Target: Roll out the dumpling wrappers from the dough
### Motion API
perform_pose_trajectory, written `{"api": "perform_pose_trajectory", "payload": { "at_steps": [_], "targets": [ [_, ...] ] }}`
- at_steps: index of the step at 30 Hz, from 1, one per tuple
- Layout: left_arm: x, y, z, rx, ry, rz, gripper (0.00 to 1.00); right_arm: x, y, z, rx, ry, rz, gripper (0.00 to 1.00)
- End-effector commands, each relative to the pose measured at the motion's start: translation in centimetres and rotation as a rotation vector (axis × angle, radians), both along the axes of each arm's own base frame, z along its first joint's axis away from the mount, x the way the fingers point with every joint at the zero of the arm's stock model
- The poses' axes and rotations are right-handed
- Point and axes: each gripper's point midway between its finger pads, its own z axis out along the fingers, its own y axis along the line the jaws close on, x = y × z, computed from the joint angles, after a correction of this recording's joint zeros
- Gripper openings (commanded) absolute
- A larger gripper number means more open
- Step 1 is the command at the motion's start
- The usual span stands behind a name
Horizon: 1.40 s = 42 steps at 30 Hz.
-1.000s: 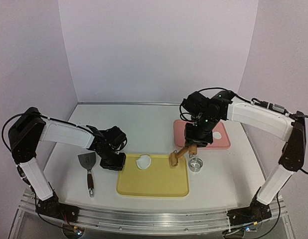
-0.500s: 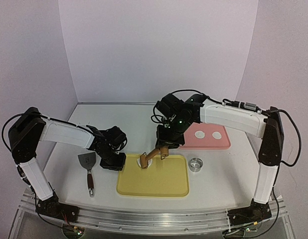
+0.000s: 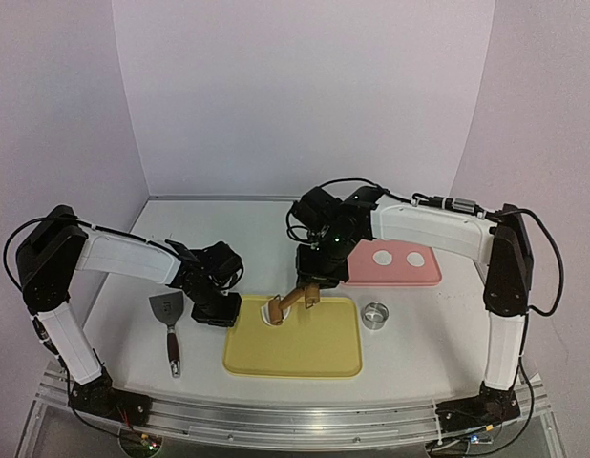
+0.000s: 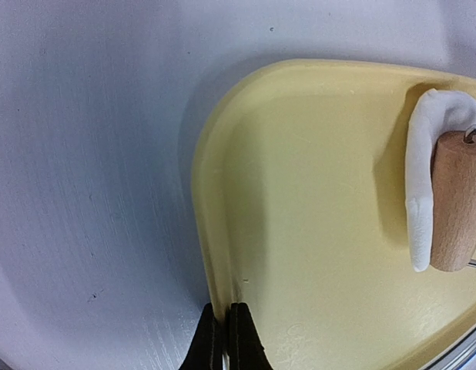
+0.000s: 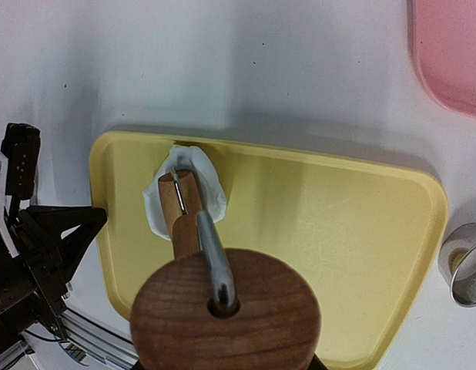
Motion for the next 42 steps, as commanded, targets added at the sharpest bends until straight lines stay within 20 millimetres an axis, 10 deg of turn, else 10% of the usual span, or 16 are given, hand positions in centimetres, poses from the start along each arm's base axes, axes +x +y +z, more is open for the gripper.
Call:
{"api": "perform_pose_trajectory", "payload": {
  "at_steps": [1,15,42],
  "targets": [
    [-2.3,2.6,-1.6,0.1,0.073,0.0,0.0,-0.7,-3.1,-3.0,-0.169,0.051,-0.05,0.0],
    [-2.3,2.2,-1.4,0.073,0.067,-0.002,0.0,-1.9,-2.4,-8.2,-0.208,0.184,-0.062,0.0],
    [-2.1,1.6,-1.9,0.061,0.071,-0.013,0.0,-1.9,-2.0,-11.4,-0.254,0.242,-0.061,0.0]
  ]
}}
